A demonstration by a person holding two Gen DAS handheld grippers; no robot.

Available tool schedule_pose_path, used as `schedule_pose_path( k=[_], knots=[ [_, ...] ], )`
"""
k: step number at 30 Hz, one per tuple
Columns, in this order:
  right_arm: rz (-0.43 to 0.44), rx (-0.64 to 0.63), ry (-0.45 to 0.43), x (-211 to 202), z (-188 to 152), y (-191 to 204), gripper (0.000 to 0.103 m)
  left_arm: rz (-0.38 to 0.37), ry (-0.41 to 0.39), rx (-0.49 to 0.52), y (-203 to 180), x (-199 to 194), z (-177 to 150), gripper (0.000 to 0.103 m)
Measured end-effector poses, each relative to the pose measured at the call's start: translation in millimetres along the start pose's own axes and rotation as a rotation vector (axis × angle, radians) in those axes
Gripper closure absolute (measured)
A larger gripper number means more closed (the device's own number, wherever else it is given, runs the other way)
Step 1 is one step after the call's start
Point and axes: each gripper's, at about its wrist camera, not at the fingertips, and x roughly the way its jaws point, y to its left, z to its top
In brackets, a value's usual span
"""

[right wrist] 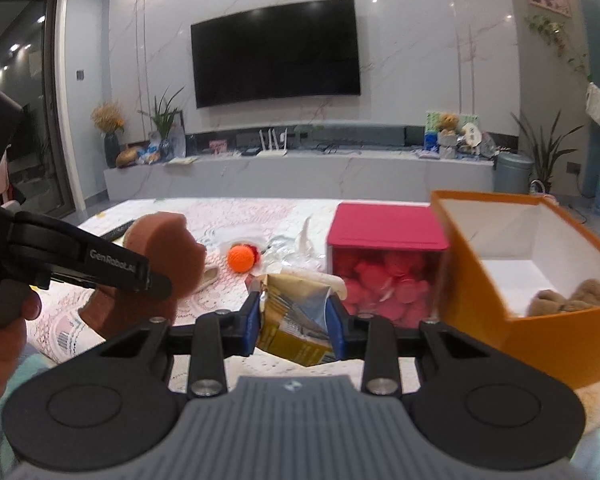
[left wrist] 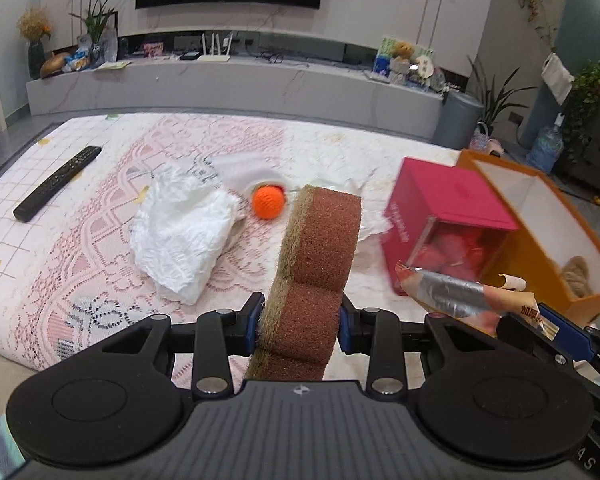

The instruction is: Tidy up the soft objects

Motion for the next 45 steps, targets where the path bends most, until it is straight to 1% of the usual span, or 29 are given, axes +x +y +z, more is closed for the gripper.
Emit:
schedule_pose_path(
  k=[4, 7, 9, 11, 13, 15, 16, 18, 19, 21, 24, 26, 29, 31, 33, 35, 36, 37, 39, 40, 41, 45],
  knots=[
    [-0.019, 0.004, -0.038, -24.0, 0.8, -11.8, 0.07, -0.034, -0.017, 0.017, -17.7, -14.6, -2.8, 0.062],
    [-0.032, 0.002, -0.029, -27.5, 0.8, -19.0, 0.07, -0.057, 0.001, 0.034, -30.7, -11.0, -6.1, 0.062],
    [-0.037, 0.022, -0.023, -20.1, -4.2, -24.5, 0.07, -0.081, 0.033, 0.021, -35.6, -1.7, -10.0, 0.062],
    [-0.051, 0.011, -0.029, -6.9, -9.0, -26.5, 0.071, -0.085, 0.065, -0.001, -36.8, 10.3, -14.4, 0.062],
    [-0.057, -0.01, -0.04, 8.7, -13.4, -25.6, 0.072, -0.059, 0.08, -0.017, -35.5, 20.8, -17.5, 0.062],
    [-0.055, 0.0, -0.022, 26.3, -15.9, -25.2, 0.072, -0.029, 0.097, -0.029, -31.2, 32.0, -18.3, 0.062],
    [-0.05, 0.003, -0.017, 32.9, -17.8, -24.1, 0.092, -0.023, 0.104, -0.04, -27.7, 36.5, -19.3, 0.062],
    [-0.046, -0.015, 0.009, 46.1, -22.4, -19.2, 0.094, -0.018, 0.122, -0.06, -20.1, 45.3, -20.1, 0.062],
    [-0.032, -0.013, 0.009, 48.0, -23.0, -17.4, 0.094, -0.021, 0.128, -0.068, -16.9, 47.5, -21.6, 0.062],
    [-0.028, -0.051, 0.011, 49.2, -24.6, -10.6, 0.094, -0.028, 0.144, -0.077, -14.2, 50.8, -25.5, 0.062],
    [0.004, -0.066, 0.05, 50.3, -27.3, -6.4, 0.091, -0.068, 0.175, -0.103, -11.3, 54.6, -32.4, 0.062],
    [0.021, -0.064, 0.09, 49.3, -31.7, -2.7, 0.084, -0.082, 0.189, -0.121, -9.3, 56.7, -36.7, 0.062],
    [0.03, -0.062, 0.169, 53.0, -40.4, -0.5, 0.082, -0.087, 0.2, -0.132, -5.6, 59.8, -39.7, 0.063],
    [0.036, -0.055, 0.188, 51.9, -43.9, -0.1, 0.081, -0.091, 0.207, -0.139, -3.7, 61.8, -40.5, 0.062],
    [0.035, -0.053, 0.187, 49.8, -42.3, -0.7, 0.07, -0.095, 0.212, -0.145, -2.0, 63.2, -41.6, 0.062],
    [0.016, -0.054, 0.163, 46.0, -40.8, -0.7, 0.044, -0.094, 0.208, -0.151, -0.5, 62.7, -41.8, 0.063],
    [-0.003, -0.058, 0.147, 44.5, -40.7, -0.7, 0.038, -0.091, 0.205, -0.151, 0.8, 62.2, -41.6, 0.063],
    [-0.017, -0.065, 0.137, 44.8, -40.5, -0.5, 0.029, -0.087, 0.202, -0.149, 1.2, 61.4, -40.9, 0.062],
    [-0.027, -0.072, 0.154, 52.4, -39.5, -2.5, 0.025, -0.075, 0.194, -0.137, 1.7, 60.0, -39.3, 0.062],
    [-0.031, -0.064, 0.173, 58.1, -38.5, -5.4, 0.019, -0.071, 0.191, -0.132, 2.1, 59.5, -38.4, 0.062],
    [-0.029, -0.049, 0.208, 66.2, -37.7, -8.1, 0.016, -0.071, 0.191, -0.131, 2.6, 59.6, -37.5, 0.062],
    [-0.04, -0.019, 0.262, 82.6, -39.3, -12.6, 0.016, -0.079, 0.19, -0.138, 4.2, 61.4, -37.9, 0.062]
  ],
)
